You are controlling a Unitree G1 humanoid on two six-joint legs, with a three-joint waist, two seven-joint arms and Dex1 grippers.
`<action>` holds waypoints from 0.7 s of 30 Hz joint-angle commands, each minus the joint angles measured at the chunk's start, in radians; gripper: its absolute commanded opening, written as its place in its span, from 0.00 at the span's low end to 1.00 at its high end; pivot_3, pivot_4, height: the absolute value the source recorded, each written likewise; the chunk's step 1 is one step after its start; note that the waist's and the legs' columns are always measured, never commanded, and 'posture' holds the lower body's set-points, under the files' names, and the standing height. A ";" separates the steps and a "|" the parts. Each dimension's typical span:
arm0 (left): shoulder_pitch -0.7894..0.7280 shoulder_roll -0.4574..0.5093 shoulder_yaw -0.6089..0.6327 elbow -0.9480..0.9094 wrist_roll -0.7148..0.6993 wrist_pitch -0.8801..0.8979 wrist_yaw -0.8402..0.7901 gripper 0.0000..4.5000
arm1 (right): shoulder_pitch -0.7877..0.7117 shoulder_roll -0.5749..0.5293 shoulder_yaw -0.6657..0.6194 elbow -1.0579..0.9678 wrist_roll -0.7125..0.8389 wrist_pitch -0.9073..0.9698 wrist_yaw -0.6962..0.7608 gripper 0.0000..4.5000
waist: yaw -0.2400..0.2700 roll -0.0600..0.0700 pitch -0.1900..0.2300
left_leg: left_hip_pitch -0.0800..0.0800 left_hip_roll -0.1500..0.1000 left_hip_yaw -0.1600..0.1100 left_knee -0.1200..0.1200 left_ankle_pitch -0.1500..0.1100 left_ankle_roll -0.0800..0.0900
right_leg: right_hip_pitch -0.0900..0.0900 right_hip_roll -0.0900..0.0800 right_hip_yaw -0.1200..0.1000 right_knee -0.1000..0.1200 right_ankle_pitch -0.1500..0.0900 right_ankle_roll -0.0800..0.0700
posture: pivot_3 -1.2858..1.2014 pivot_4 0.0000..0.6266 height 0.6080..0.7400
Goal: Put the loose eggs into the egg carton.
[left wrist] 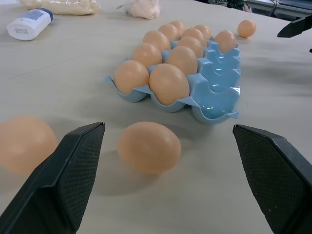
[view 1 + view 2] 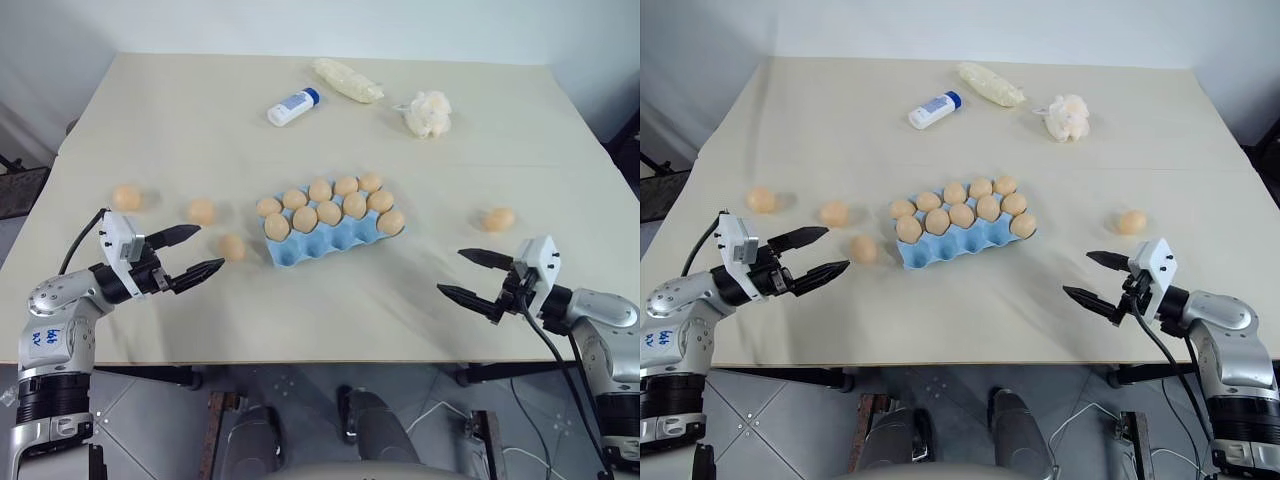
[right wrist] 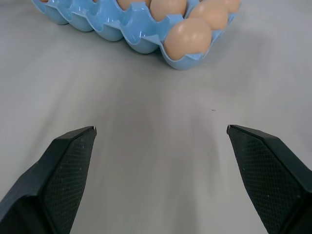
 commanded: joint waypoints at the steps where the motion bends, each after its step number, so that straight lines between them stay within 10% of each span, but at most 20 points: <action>1: -0.018 0.002 0.002 -0.004 -0.017 -0.018 -0.016 1.00 | -0.008 -0.018 -0.047 -0.002 0.013 -0.029 0.000 1.00 | 0.000 0.000 0.000 | 0.000 0.000 0.000 0.000 0.000 0.000 | 0.000 0.000 0.000 0.000 0.000 0.000 | 0.52 0.24 1.00; 21: -0.055 0.009 -0.048 -0.017 -0.016 -0.033 -0.076 1.00 | 0.133 0.004 -0.198 -0.203 0.032 0.049 -0.231 1.00 | 0.006 0.000 0.000 | 0.000 0.000 0.000 0.000 0.000 0.000 | 0.000 0.000 0.000 0.000 0.001 0.002 | 0.52 0.24 1.00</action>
